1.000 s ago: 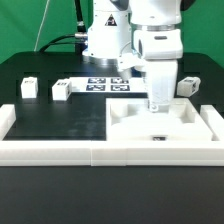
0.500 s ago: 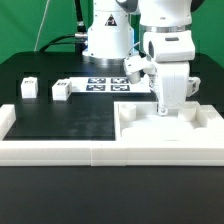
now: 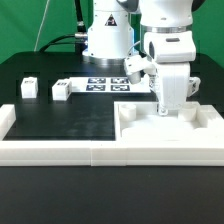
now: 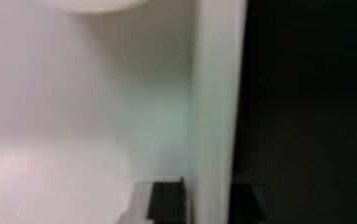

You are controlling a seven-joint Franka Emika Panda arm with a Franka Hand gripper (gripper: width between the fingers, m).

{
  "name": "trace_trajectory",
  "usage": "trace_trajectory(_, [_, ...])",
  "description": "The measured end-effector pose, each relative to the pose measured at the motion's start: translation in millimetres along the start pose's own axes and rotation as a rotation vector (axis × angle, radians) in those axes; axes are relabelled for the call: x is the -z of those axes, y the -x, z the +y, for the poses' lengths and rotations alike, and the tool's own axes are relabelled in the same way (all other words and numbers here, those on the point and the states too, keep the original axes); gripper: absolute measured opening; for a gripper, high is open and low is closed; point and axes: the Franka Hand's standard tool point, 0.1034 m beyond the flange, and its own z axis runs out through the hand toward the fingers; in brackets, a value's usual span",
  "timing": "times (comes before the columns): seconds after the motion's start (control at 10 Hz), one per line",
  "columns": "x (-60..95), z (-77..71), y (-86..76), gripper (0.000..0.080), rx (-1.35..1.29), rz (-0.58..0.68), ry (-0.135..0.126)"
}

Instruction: Assemble one leg

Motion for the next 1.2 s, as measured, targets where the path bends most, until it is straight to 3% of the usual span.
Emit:
trace_trajectory(0.1, [0.0,0.0,0.2,0.0152,0.000,0.000,0.000])
trace_trajectory(0.2, [0.0,0.0,0.3,0.0363,-0.001,0.000,0.000])
trace_trajectory(0.3, [0.0,0.1,0.5,0.0363,-0.001,0.000,0.000])
trace_trajectory(0.4, [0.0,0.1,0.6,0.0535,-0.001,0.000,0.000])
trace_trajectory(0.5, [0.0,0.1,0.7,0.0625,-0.001,0.000,0.000])
trace_trajectory(1.1, [2.1,0.0,0.2,0.0649,-0.014,-0.002,0.001])
trace_trajectory(1.2, [15.4,-2.6,-1.9,0.0649,-0.035,-0.008,0.010])
